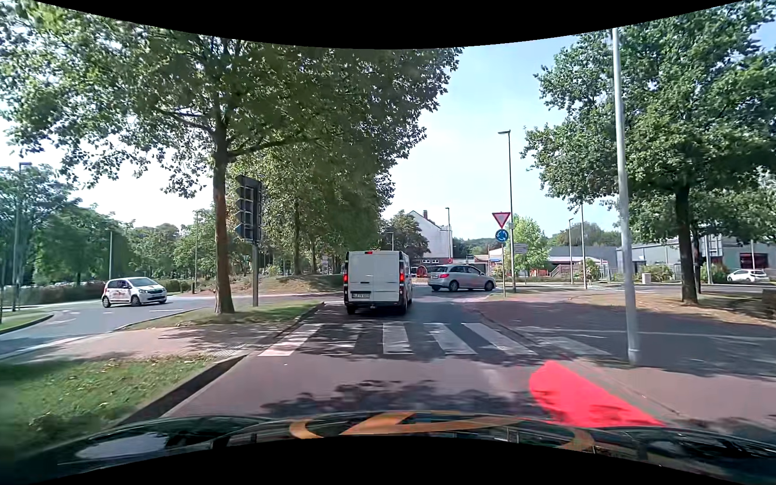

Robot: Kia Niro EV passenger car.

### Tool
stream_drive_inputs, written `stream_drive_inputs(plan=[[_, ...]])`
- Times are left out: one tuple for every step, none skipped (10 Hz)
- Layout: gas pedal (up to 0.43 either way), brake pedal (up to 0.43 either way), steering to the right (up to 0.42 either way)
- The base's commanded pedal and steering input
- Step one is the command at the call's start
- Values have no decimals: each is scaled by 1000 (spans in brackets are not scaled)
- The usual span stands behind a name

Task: Follow the waypoints while adhering to traffic rules and regulations

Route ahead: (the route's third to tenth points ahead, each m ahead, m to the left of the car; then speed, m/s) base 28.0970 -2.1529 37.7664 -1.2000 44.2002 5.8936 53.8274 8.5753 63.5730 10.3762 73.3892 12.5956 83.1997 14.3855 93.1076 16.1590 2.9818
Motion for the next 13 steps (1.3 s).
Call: stream_drive_inputs(plan=[[0, 232, -6], [0, 232, -7], [0, 238, -7], [0, 238, -6], [0, 244, -6], [0, 244, -6], [0, 244, -6], [0, 250, -6], [0, 244, -6], [0, 244, -6], [0, 244, -6], [0, 244, -6], [0, 244, -6]])
